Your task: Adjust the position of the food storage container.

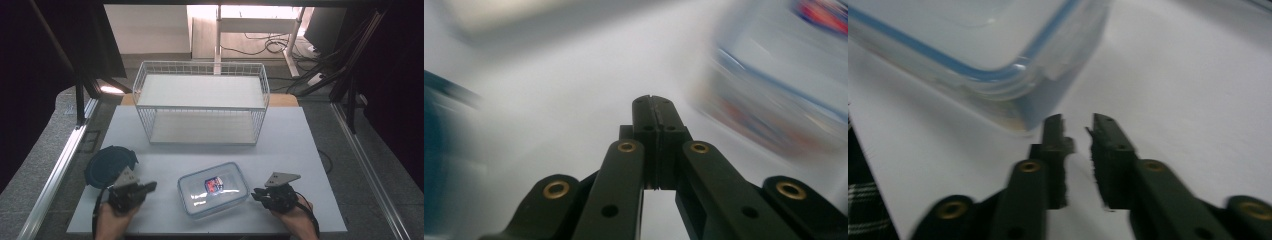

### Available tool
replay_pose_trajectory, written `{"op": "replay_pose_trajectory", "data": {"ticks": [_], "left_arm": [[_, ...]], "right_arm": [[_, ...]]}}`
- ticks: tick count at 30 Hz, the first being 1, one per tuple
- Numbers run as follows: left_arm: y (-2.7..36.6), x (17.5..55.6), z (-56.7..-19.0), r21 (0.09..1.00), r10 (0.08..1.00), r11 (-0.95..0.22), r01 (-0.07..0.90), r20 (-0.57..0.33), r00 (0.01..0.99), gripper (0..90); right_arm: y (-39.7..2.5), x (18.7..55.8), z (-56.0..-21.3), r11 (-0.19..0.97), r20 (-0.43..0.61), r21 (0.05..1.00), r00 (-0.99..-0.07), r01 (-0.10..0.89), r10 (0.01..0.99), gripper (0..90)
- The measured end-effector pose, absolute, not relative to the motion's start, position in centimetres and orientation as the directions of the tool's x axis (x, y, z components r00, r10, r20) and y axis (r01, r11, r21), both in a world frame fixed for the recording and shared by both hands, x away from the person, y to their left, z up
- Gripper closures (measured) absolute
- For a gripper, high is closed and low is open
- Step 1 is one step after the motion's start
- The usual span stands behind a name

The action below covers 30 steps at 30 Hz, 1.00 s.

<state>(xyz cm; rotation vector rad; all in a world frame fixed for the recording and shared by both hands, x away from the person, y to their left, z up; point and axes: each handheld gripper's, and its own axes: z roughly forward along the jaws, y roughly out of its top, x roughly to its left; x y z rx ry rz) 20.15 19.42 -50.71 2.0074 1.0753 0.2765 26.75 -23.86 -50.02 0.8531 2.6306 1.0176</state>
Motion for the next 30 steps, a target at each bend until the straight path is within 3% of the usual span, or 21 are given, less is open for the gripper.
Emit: {"op": "replay_pose_trajectory", "data": {"ticks": [2,5,10,12,21,23,30], "left_arm": [[17.2,17.6,-51.3,0.752,0.705,-0.333,0.568,-0.202,0.68,90.0],[15.3,16.2,-51.5,0.739,0.664,-0.381,0.556,-0.2,0.721,90.0],[13.7,16.8,-51.9,0.721,0.688,-0.405,0.562,-0.165,0.707,90.0],[13.4,17.9,-51.7,0.723,0.696,-0.367,0.585,-0.204,0.688,90.0],[12.8,17.8,-51.7,0.696,0.708,-0.373,0.614,-0.214,0.673,90.0],[13.2,17.6,-51.7,0.69,0.691,-0.343,0.638,-0.275,0.669,90.0],[13.2,18.4,-51.9,0.676,0.729,-0.355,0.646,-0.233,0.644,90.0]], "right_arm": [[-23.1,26.7,-50.1,0.624,0.015,0.655,-0.833,0.426,0.553,88.0],[-22.7,26.7,-50.4,0.636,0.022,0.644,-0.842,0.424,0.539,88.7],[-22.7,26.9,-50.4,0.634,0.023,0.647,-0.842,0.424,0.539,88.7],[-22.8,27.0,-50.4,0.626,0.028,0.654,-0.841,0.425,0.541,88.7],[-22.8,26.9,-50.3,0.614,0.052,0.659,-0.841,0.434,0.539,89.2],[-22.7,26.9,-50.3,0.612,0.057,0.657,-0.839,0.439,0.541,89.1],[-22.5,26.8,-50.4,0.609,0.065,0.659,-0.841,0.441,0.537,89.1]]}}
